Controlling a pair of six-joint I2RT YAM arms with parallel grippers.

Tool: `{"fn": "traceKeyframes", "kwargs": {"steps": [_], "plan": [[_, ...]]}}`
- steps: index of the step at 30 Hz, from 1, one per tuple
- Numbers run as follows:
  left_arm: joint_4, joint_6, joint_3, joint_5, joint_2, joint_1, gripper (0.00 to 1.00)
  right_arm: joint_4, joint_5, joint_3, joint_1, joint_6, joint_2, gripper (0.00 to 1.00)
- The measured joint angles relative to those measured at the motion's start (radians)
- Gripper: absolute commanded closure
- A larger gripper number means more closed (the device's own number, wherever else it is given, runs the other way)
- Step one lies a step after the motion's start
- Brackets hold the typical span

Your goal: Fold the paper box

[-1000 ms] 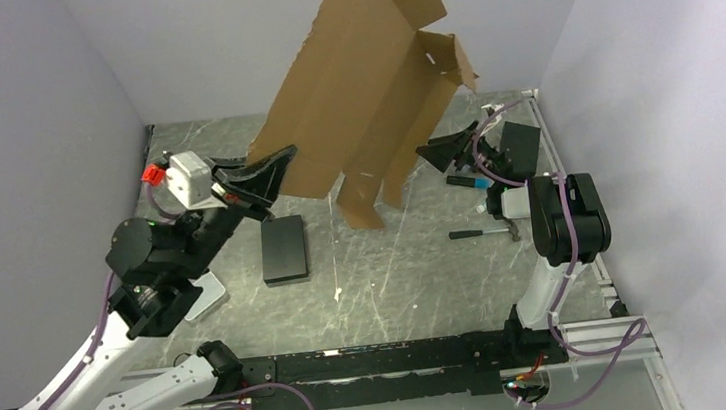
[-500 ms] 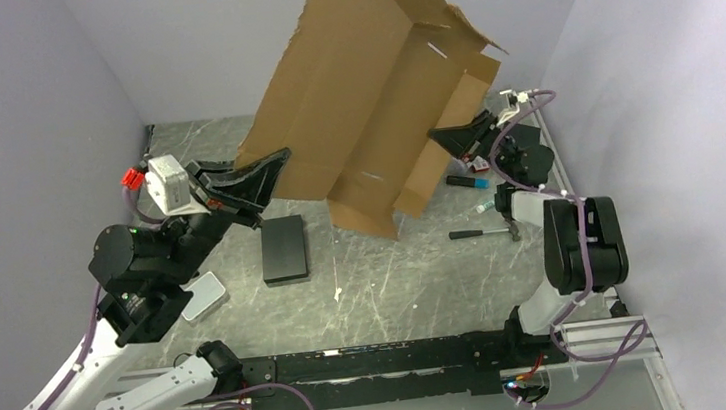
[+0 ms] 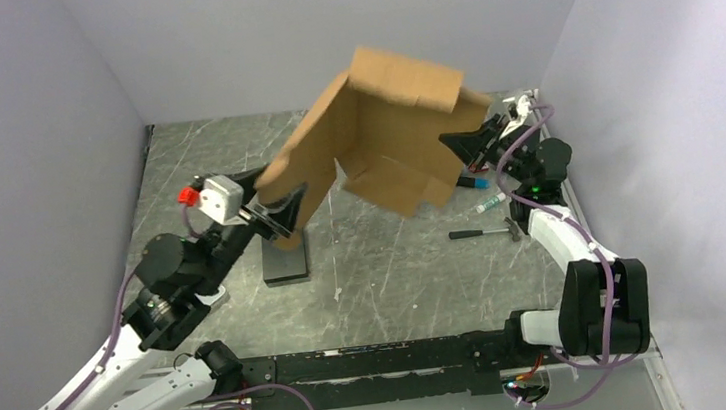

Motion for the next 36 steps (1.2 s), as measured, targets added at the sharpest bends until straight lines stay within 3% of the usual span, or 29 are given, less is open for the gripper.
{"fn": "traceKeyframes", "kwargs": {"steps": [3,5,11,22,25,28,30,36], "plan": [[-0.029,0.039,-0.085,-0.035,-0.023,0.0,0.04,-0.109,-0.014,-0.019,-0.004,-0.19,-0.014,1.0],[-0.054,0.06,-0.136,-0.059,-0.047,0.0,0.01,-0.173,-0.013,-0.031,-0.006,-0.27,-0.01,1.0],[-0.1,0.104,-0.213,-0.172,-0.105,0.0,0.01,-0.282,-0.014,-0.044,-0.011,-0.425,0.033,1.0],[-0.052,0.018,-0.339,-0.303,-0.118,0.059,0.0,-0.291,-0.067,-0.052,-0.033,-0.478,0.036,1.0],[-0.041,-0.067,-0.388,-0.244,-0.118,0.193,0.01,-0.313,-0.091,-0.053,-0.044,-0.524,0.03,1.0],[0.011,-0.185,-0.397,-0.072,-0.06,0.428,0.0,-0.335,-0.108,-0.054,-0.055,-0.567,0.024,1.0],[0.049,-0.24,-0.398,0.002,-0.014,0.512,0.01,-0.354,-0.111,-0.054,-0.06,-0.592,0.014,1.0],[0.44,-0.51,-0.451,0.41,0.271,0.887,0.02,-0.427,-0.12,-0.053,-0.074,-0.658,-0.047,1.0]]}}
